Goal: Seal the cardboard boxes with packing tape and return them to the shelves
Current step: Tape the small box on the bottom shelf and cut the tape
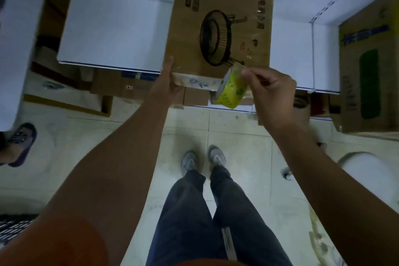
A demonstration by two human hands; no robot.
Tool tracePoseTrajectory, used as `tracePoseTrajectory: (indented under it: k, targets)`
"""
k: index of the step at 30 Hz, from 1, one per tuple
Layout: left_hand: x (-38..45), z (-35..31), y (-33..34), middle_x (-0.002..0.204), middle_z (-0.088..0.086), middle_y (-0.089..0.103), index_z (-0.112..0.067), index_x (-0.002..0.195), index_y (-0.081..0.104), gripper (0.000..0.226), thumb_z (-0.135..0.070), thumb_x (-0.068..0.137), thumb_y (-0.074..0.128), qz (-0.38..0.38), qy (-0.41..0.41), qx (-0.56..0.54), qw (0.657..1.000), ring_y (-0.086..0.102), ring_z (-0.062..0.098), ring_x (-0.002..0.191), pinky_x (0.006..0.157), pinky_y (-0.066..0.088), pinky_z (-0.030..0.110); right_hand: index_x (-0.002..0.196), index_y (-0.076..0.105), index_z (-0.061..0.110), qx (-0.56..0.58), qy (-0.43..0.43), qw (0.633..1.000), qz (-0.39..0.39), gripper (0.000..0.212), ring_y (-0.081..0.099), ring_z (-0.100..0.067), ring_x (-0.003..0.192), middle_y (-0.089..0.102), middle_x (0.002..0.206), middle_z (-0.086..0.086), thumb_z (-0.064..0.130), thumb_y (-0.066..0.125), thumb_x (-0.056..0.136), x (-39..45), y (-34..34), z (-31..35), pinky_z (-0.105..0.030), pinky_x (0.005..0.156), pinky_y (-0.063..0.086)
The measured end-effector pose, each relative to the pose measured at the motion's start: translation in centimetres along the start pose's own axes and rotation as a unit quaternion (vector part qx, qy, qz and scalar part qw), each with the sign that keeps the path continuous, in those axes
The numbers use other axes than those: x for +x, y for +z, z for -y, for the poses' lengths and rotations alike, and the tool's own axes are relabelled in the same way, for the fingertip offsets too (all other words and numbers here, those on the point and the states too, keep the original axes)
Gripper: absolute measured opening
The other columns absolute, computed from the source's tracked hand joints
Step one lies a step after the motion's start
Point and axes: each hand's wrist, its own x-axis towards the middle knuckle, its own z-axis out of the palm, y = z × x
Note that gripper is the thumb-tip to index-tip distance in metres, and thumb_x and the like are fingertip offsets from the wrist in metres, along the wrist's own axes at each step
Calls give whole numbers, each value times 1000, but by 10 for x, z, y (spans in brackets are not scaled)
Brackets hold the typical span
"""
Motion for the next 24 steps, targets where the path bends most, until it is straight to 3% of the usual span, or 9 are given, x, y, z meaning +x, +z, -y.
tracePoseTrajectory:
  k: [2, 3, 6, 9, 11, 13, 15, 20, 24]
  targets:
    - [-6, -6, 14, 121, 11, 67, -10, 128, 57, 79, -61, 72, 79, -33, 2, 42, 999, 68, 27, 105, 98, 54, 42, 92, 78, 20, 27, 26, 999, -2, 8, 68, 2, 80, 74, 86, 13, 20, 70, 92, -6, -13, 0, -19, 76, 53]
    - [-14, -12, 27, 127, 9, 59, -11, 134, 49, 91, -66, 68, 79, -91, 13, 83, 992, 63, 26, 109, 97, 55, 40, 93, 78, 17, 40, 37, 998, -9, 10, 69, -3, 82, 75, 87, 9, 22, 70, 92, -7, -22, 3, -22, 78, 54]
    - [-58, -29, 78, 138, 11, 37, -9, 145, 31, 108, -60, 66, 84, -205, 152, 202, 946, 46, 26, 122, 104, 47, 38, 95, 79, 16, 75, 46, 995, -50, 12, 71, -12, 81, 76, 85, 5, 24, 71, 91, -12, -56, 21, -34, 79, 59]
    - [-104, -23, 115, 140, 11, 26, -10, 152, 16, 124, -50, 61, 89, -165, 297, 301, 891, 33, 28, 130, 106, 40, 34, 94, 77, 22, 117, 31, 987, -105, 8, 71, -16, 79, 75, 81, 8, 21, 70, 91, -18, -99, 47, -38, 75, 59]
    - [-120, -11, 126, 141, 10, 21, -15, 156, 3, 134, -53, 58, 85, -103, 370, 399, 833, 28, 29, 132, 107, 42, 40, 92, 77, 28, 127, 13, 983, -129, 9, 71, -18, 79, 75, 81, 9, 22, 70, 91, -24, -130, 60, -37, 72, 59]
    - [-134, -1, 133, 142, 10, 20, -18, 157, -2, 139, -52, 56, 86, -56, 422, 485, 763, 25, 29, 133, 102, 47, 45, 90, 76, 30, 129, -1, 983, -128, 9, 70, -17, 78, 75, 80, 8, 22, 71, 91, -30, -156, 69, -36, 71, 58]
    - [-144, 10, 141, 144, 10, 20, -20, 158, -3, 144, -52, 53, 90, -19, 446, 526, 724, 24, 28, 135, 98, 48, 45, 89, 78, 27, 125, -7, 986, -108, 8, 68, -15, 75, 75, 78, 6, 22, 71, 90, -34, -176, 75, -34, 71, 57]
    - [-149, 32, 145, 145, 4, 14, -18, 158, -4, 144, -63, 53, 84, 77, 380, 506, 771, 26, 25, 138, 110, 42, 42, 83, 76, 20, 112, -19, 993, -31, 10, 63, -8, 70, 74, 77, -3, 15, 71, 90, -29, -196, 85, -21, 69, 52]
    - [-150, 26, 142, 148, 3, 13, -20, 158, -1, 140, -43, 57, 95, 104, 365, 538, 753, 30, 25, 139, 111, 41, 42, 83, 75, 14, 119, 7, 993, 20, 9, 59, -6, 67, 71, 69, 7, 14, 70, 91, -13, -189, 93, -18, 66, 48]
